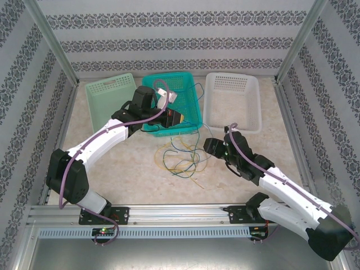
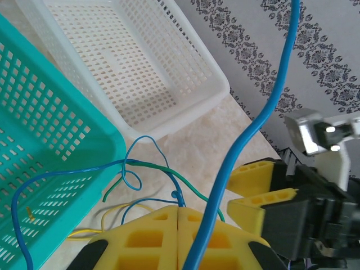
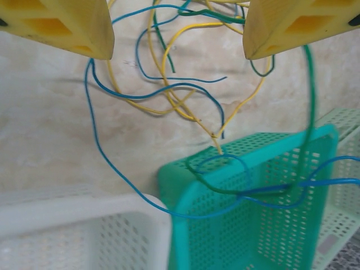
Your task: Untangle the cables
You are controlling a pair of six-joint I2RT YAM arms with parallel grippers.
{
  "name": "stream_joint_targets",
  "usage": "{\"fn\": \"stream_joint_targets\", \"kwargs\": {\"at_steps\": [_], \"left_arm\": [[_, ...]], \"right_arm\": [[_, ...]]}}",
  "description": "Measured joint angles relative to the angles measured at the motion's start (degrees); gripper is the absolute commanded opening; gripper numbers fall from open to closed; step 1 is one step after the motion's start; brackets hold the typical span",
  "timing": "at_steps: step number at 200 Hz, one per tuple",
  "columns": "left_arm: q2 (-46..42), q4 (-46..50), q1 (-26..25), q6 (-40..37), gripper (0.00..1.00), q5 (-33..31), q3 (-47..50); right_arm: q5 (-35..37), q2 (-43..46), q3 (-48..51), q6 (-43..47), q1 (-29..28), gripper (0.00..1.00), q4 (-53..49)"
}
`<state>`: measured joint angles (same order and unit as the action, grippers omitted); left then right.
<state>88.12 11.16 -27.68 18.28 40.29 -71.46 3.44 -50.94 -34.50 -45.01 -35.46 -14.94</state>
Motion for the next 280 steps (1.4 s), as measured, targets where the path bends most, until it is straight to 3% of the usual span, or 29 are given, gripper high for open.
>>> {"fn": "stream_joint_targets", "kwargs": {"at_steps": [38,76,86,100,158,186,234,248,273,280], "left_arm": [[0.0,0.33,0.0,-0.44,0.0,0.02,0.0],[0.0,1.33,-0.09,-1.51,0.0,0.0,0.0],[0.0,1.55,-0.09,-1.6,0.0,-0.02,0.0],[0.0,1.79,-0.09,-1.77,0.0,-0.02,0.0],[0.0,2.86,-0.33,-3.34,0.0,-1.42,-0.02],[0.37,4.98,-1.29,-5.03,0.0,-3.34,-0.68],[0.57,5.66,-2.38,-6.08,0.0,-4.59,-1.73],[0.57,5.68,-2.38,-6.08,0.0,-4.59,-1.75],[0.57,5.66,-2.38,-6.1,0.0,-4.76,-1.75],[0.57,5.68,-2.38,-6.14,0.0,-4.81,-1.75]], "right_arm": [[-3.89,-8.76,-7.52,3.28,-0.04,0.6,0.15],[-7.13,-18.12,-13.14,6.49,0.0,0.35,1.55],[-7.78,-19.41,-13.44,6.62,0.0,0.36,1.66],[-8.35,-20.17,-13.44,6.69,0.0,0.46,1.49],[-8.68,-11.63,-12.59,4.39,0.61,0.5,0.57],[-10.86,-10.95,-12.37,2.49,1.6,0.49,0.76],[-13.88,-19.34,-12.81,1.9,1.57,0.43,0.28],[-13.88,-20.59,-12.94,2.45,1.57,0.37,-0.44],[-13.7,-20.83,-13.09,3.65,1.57,0.02,-1.03],[-13.55,-20.83,-13.14,3.89,1.57,0.0,-1.09]]}}
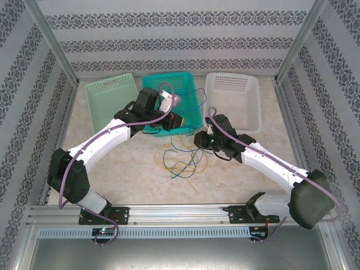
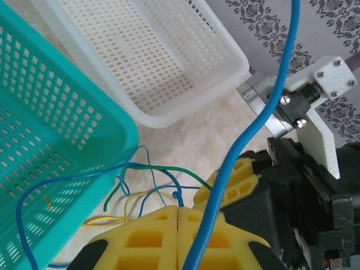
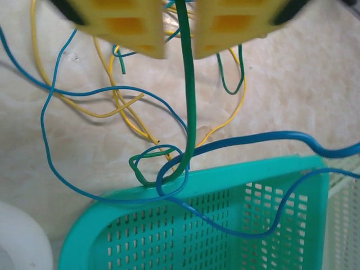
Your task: Untangle the cables
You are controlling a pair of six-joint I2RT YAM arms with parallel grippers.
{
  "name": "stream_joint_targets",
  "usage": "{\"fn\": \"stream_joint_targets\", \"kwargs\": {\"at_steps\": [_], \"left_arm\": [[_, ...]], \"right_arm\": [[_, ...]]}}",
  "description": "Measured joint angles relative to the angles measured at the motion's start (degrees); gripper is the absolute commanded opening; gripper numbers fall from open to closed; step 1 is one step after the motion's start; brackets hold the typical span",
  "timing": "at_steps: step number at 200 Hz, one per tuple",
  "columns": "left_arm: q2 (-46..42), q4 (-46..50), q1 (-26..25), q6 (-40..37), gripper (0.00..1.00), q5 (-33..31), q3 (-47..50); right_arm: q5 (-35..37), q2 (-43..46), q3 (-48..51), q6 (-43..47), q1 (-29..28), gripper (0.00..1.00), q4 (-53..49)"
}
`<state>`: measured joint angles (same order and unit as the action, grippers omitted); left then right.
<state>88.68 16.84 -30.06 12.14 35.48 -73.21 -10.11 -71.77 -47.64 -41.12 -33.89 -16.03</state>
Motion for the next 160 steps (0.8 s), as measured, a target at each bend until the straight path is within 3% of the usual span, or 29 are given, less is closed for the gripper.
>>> {"fn": "stream_joint_targets", "kwargs": {"at_steps": [27,55,89,117,160], "left_arm": [[0.0,0.83,0.02,-0.33,0.0,-1.73,-0.22],[-0.07,1.7,0.33,-0.44,0.0,-4.74,-0.31],[-1.29,2.32,3.91,0.59,0.0,-6.93,-0.11],[-4.17,0.11,6.97,3.17,0.0,-6.29,1.53],[-4.96,-4.55,6.88,6.25,0.0,-2.91,2.25]], "right_arm": [[0.96,1.9,0.44,0.66,0.0,0.0,-0.02],[2.1,11.26,3.82,1.07,0.83,0.0,0.07],[2.73,21.2,7.52,1.01,7.43,0.0,-1.05],[2.03,18.67,11.32,0.44,9.2,0.0,-1.88],[1.01,10.21,12.83,-0.7,4.81,0.0,-0.81]]}}
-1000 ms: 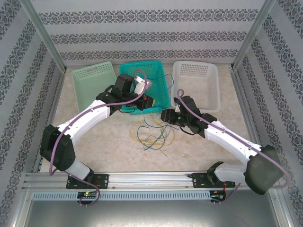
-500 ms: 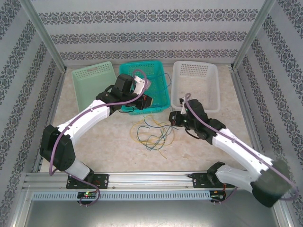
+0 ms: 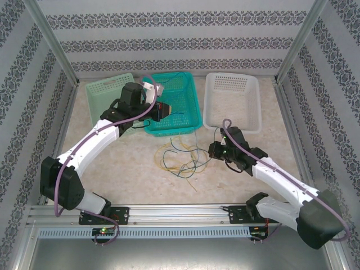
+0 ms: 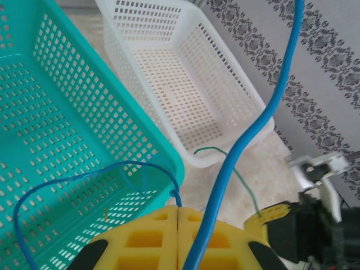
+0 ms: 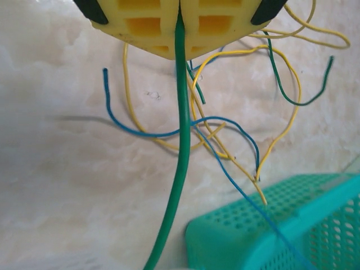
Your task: Untangle the cables
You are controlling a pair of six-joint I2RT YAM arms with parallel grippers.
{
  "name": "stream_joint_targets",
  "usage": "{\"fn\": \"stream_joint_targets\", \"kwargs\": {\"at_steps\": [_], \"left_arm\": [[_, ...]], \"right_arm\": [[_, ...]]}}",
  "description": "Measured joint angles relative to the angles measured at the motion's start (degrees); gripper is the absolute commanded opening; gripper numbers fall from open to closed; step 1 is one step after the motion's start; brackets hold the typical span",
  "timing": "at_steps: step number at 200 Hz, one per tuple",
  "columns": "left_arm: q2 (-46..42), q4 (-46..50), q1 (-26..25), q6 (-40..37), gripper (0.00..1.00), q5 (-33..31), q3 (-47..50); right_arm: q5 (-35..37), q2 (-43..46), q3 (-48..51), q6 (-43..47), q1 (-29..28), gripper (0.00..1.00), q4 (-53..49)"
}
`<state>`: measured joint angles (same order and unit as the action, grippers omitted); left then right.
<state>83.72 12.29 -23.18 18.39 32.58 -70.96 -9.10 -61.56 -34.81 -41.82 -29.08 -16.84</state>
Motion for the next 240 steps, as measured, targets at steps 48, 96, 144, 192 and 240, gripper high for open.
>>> {"fn": "stream_joint_targets", "kwargs": {"at_steps": [48,96,144,192,240], "left_arm": [[-0.83,-1.27,0.0,0.57,0.0,0.2,0.24],[-1.66,-2.51,0.0,0.52,0.0,1.95,1.29],[-1.73,-2.45,0.0,-0.33,0.0,3.91,2.14],[-2.38,-2.27,0.0,-1.42,0.0,5.84,2.51],[-4.7,-1.99,-0.02,-2.32,0.0,7.58,2.89]], "right_arm": [[-1.97,-5.03,-0.48,0.7,-1.95,0.22,1.11],[-0.63,-4.13,-2.8,4.61,-3.08,0.67,-4.09],[3.54,3.52,-12.39,8.55,-3.1,0.67,-8.66],[5.25,-1.14,-18.99,15.04,-3.72,0.57,-9.68],[5.57,-12.76,-22.73,23.5,-3.69,0.66,-8.35]]}}
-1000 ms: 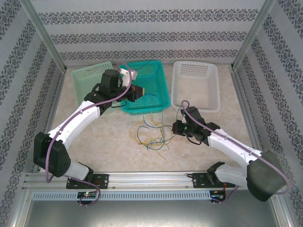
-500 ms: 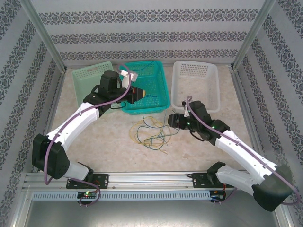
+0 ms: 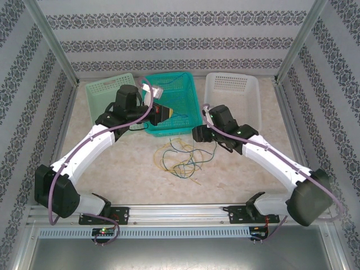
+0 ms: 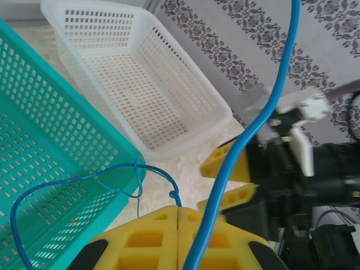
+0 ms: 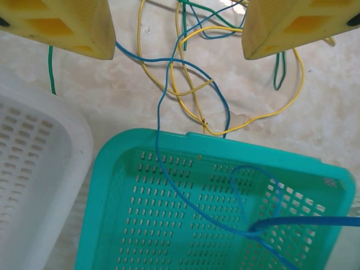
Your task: Untangle the cables
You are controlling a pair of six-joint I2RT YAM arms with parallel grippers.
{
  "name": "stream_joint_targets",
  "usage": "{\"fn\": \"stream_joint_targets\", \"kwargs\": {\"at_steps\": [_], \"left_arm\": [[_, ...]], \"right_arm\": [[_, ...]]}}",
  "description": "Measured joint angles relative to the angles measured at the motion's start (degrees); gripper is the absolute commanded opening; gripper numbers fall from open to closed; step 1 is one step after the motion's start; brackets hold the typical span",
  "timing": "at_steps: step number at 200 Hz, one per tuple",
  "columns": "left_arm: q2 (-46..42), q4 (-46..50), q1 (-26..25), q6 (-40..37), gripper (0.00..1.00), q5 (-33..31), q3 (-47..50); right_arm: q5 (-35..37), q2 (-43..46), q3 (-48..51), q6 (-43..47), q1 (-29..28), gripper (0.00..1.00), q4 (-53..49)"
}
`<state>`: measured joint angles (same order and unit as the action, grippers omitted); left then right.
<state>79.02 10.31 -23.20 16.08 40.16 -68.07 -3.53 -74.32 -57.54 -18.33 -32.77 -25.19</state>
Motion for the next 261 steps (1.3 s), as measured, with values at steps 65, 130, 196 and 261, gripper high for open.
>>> {"fn": "stream_joint_targets", "kwargs": {"at_steps": [65,130,196,261], "left_arm": [[-0.15,1.14,0.0,-1.07,0.0,3.85,0.72],[-1.38,2.14,-0.02,-1.73,0.01,6.51,1.6],[-2.08,2.16,-0.02,-1.66,0.01,6.51,1.62],[-2.16,-4.79,0.46,5.38,0.0,7.72,4.63]], "right_arm": [[1.07,-3.98,-0.07,4.66,1.92,0.66,8.11],[-3.17,-7.08,-0.07,8.39,4.2,0.63,12.9],[-6.03,-2.64,4.85,9.16,5.68,0.58,15.98],[-5.29,1.79,9.81,9.25,4.79,0.59,18.78]]}}
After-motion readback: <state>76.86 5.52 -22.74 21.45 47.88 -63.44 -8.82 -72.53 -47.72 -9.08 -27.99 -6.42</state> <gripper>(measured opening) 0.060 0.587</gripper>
